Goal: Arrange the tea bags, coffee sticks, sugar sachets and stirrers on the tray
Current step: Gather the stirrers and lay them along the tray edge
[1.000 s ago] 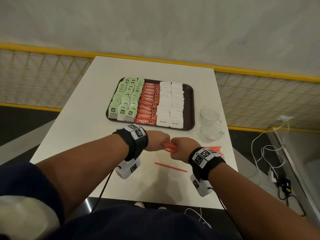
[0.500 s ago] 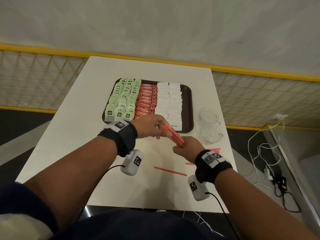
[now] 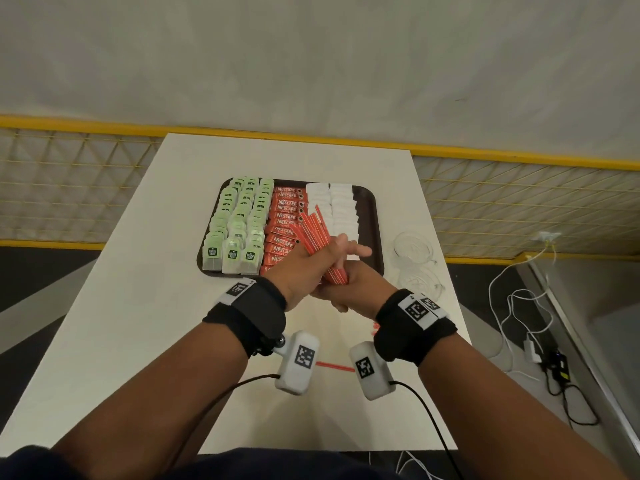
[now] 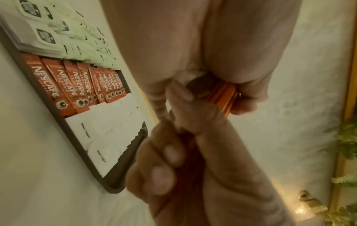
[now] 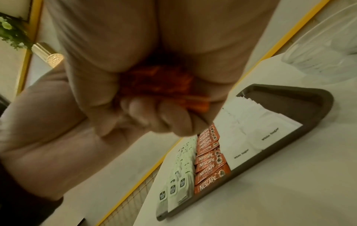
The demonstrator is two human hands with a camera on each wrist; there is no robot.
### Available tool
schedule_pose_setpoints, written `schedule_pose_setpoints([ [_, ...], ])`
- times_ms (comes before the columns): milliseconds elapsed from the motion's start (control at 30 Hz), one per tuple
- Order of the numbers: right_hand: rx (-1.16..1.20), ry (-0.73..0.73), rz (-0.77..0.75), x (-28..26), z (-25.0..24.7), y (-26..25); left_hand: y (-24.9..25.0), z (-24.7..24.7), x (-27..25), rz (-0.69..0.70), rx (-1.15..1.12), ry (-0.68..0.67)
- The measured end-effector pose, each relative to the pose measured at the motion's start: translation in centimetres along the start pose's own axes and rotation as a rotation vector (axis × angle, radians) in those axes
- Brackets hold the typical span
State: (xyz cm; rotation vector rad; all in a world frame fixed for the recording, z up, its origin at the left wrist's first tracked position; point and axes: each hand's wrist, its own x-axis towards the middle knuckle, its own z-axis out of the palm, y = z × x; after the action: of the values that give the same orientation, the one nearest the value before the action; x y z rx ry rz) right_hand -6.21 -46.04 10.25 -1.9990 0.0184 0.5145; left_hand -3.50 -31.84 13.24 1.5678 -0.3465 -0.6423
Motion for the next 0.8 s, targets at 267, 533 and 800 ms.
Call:
schedule_pose_setpoints([
  [267, 0.945, 0.114, 0.276, 0.6, -1.2, -0.1, 0.9, -2.5, 1.8, 0.225, -0.299, 0.286],
  [533, 1.021, 0.064, 0.214, 1.3, -1.3, -2.4, 0.3, -2.5, 2.0, 0.238, -0.078, 0.370],
  [800, 0.606, 0.133, 0.176, 1.1, -1.7, -3.5, -0.9, -3.4, 1.3, -0.029, -0.142, 0.246],
])
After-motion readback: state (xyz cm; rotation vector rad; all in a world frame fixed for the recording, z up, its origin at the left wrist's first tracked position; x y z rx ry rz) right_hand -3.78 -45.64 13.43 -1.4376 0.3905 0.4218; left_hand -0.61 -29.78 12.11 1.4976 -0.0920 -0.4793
